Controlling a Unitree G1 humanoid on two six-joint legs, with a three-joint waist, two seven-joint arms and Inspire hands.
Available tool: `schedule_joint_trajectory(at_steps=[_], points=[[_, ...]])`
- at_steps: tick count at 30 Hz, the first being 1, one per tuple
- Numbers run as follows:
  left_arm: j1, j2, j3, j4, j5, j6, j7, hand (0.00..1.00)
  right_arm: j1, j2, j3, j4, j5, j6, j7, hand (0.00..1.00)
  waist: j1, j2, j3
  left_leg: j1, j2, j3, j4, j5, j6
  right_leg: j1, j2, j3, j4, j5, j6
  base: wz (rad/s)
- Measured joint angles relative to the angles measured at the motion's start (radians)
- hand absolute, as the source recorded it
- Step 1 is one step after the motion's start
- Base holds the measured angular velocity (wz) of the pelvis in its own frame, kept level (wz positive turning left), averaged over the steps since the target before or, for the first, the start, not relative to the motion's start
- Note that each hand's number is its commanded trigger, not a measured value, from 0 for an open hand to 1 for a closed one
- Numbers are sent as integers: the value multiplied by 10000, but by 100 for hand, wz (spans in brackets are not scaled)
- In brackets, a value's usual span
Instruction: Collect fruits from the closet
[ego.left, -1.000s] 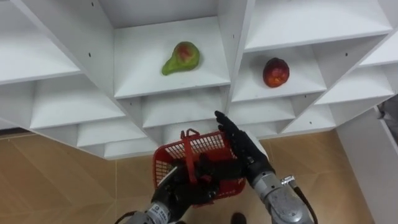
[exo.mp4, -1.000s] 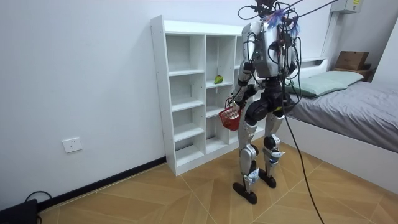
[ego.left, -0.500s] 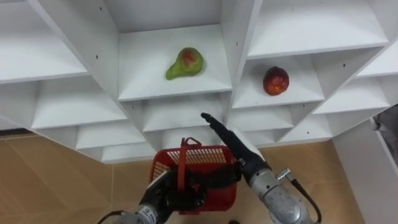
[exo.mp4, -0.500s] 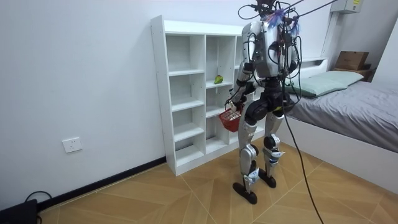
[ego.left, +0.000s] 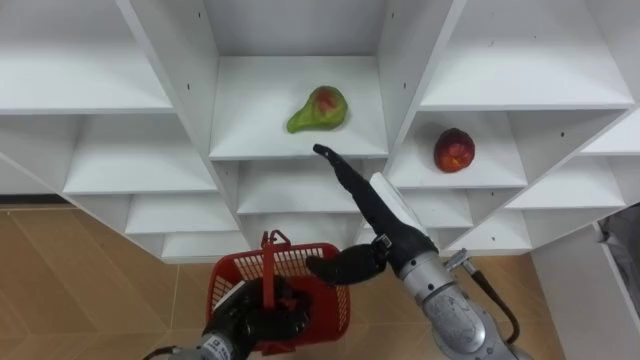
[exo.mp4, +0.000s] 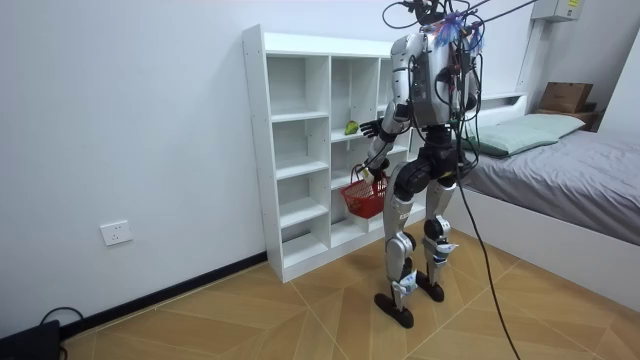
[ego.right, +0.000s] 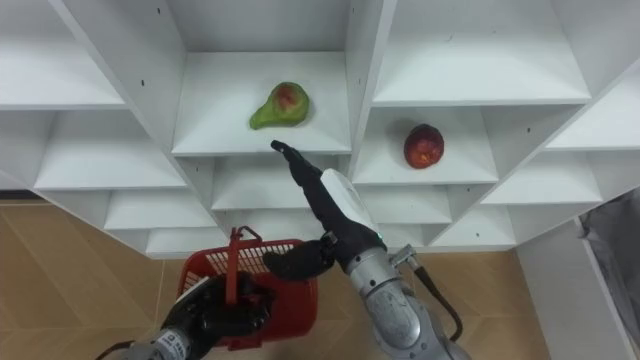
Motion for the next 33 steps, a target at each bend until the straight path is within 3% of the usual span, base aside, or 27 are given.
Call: schedule_joint_trajectory(at_steps=[8, 13, 18, 26, 33], points=[[-5, -72, 237, 669, 375, 17, -58, 100, -88, -10, -334, -370, -615, -15, -675, 0, 20, -84, 36, 28, -1, -77, -7, -1, -2, 122, -7, -102, -27, -9, 2, 2], [-29, -33, 285, 736, 382, 18, -182, 100, -365, -79, -413, -369, -586, -16, -702, 0, 127, -271, 114, 29, -1, -118, 11, 4, -10, 132, -8, -114, -28, -11, -2, 1], [-81, 12, 441, 916, 378, 19, -186, 100, -944, -74, -480, -374, -308, -41, -852, 0, 178, -485, 100, 4, -5, -171, 29, 4, -11, 138, -17, -165, -41, -13, -5, 3], [-154, 280, 460, 916, 375, 20, -185, 100, -1637, -332, -726, -467, -232, -359, -1399, 0, 213, -542, 108, 32, -6, -307, 32, 3, -17, 282, -14, -355, -155, -10, -7, 5], [-181, 360, 538, 933, 355, 23, -213, 100, -2165, -453, -828, -467, -255, -390, -1808, 0, 280, -860, 110, 10, -4, -377, 22, 8, -26, 288, -10, -425, -156, -7, -11, 1]])
